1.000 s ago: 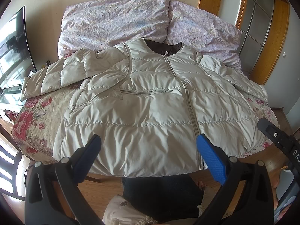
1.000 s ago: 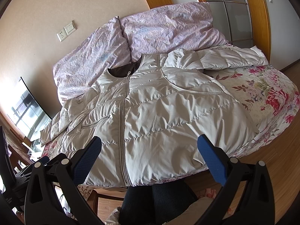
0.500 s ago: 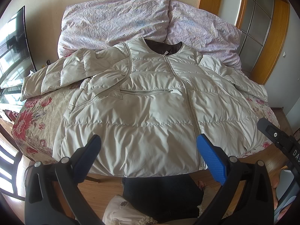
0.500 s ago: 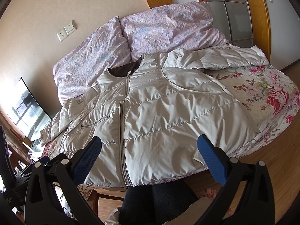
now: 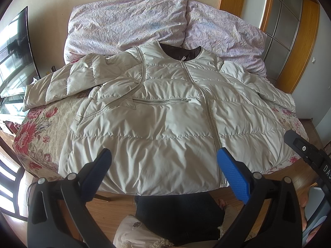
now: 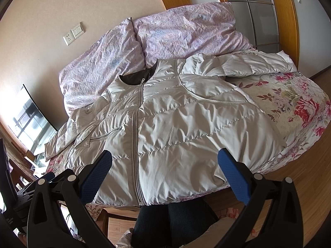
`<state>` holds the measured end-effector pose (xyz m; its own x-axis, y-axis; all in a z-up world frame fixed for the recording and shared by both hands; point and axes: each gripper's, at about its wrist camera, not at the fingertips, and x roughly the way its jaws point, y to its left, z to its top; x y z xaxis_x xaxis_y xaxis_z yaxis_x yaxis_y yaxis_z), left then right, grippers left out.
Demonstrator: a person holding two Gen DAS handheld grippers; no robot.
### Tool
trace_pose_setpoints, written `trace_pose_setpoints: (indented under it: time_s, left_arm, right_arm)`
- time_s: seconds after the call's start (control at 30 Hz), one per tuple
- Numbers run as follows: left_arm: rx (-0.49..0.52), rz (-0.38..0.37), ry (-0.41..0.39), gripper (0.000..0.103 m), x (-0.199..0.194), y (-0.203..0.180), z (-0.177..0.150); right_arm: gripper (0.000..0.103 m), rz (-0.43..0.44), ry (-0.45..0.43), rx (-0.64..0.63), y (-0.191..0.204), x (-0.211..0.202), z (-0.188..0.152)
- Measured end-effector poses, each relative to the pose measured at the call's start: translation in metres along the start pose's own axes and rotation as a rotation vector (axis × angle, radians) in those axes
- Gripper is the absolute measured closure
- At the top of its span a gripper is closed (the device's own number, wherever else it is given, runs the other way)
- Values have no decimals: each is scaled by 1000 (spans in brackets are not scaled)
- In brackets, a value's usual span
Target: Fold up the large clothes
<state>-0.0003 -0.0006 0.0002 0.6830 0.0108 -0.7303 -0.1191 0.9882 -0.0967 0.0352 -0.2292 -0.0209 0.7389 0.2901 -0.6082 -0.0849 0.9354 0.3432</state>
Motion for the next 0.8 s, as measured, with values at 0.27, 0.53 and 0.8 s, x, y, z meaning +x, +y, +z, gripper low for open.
trace_pose_setpoints:
  time_s: [0.27,0.53,0.8]
  left_arm:
    - [-1,-1,2,2,0,0,0]
    - [-2,-1,4,2,2,0,2]
    - [-1,-1,5,2,5,2,0]
  right_arm:
    - [1,0,0,1,-1,1,0]
    - [1,0,2,2,-1,3,-1]
    - [1,-2,3,1,-2,6,2]
